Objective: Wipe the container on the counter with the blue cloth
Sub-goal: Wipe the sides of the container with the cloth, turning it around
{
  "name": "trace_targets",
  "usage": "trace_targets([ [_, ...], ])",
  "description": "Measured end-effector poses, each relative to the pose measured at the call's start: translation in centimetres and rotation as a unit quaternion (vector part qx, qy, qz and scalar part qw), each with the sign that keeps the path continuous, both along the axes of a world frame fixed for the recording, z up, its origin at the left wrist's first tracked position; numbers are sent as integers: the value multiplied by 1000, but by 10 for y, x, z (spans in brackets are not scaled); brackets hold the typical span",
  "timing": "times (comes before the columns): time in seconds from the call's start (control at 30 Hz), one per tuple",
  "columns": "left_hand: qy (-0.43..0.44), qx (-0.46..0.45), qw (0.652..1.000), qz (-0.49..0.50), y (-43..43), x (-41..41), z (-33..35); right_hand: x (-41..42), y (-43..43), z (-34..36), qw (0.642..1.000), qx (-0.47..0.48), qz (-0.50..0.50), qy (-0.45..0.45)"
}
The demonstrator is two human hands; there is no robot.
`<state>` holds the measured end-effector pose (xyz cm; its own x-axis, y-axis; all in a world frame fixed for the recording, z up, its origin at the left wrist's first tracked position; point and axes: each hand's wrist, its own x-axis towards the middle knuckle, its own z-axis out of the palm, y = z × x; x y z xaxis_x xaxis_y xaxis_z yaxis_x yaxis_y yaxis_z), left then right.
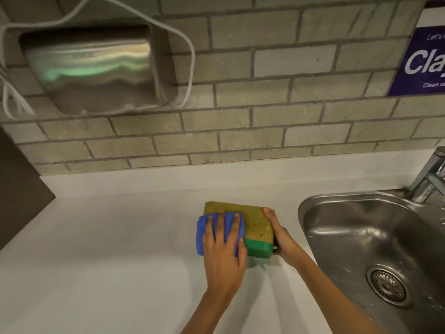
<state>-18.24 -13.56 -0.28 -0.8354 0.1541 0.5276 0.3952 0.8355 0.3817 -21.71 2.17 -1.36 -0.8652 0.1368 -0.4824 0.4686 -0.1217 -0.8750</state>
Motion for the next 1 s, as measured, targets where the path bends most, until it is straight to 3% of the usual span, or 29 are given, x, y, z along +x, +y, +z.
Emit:
trace_targets([
  [0.13, -73, 70, 993, 63, 4, -22, 19, 1, -2, 5, 1000, 5, -1, 3],
  [0.2, -49, 46, 995, 75, 10, -21, 20, 1, -3, 7, 1000, 9, 2, 2],
  [0.37, 32, -31, 999, -16, -14, -5, -11, 1, 0, 8, 1000, 8, 5, 0],
  [0.5, -24, 75, 994, 73, -17, -19, 4, -1, 0, 10, 1000, 7, 4, -5],
  [0.57, -36, 66, 993, 95, -5, -27, 16, -2, 0, 8, 1000, 8, 2, -6],
  [0.8, 0, -85, 996, -23, 9, -14, 8, -1, 5, 3, 1000, -6, 3, 6],
  [0.9, 30, -76, 993, -84, -9, -11, -2, -1, 6, 5, 1000, -9, 8, 6],
  [1.0, 2, -15, 1000, -6, -15, -16, 3, 1, 5, 7, 1000, -12, 5, -1],
])
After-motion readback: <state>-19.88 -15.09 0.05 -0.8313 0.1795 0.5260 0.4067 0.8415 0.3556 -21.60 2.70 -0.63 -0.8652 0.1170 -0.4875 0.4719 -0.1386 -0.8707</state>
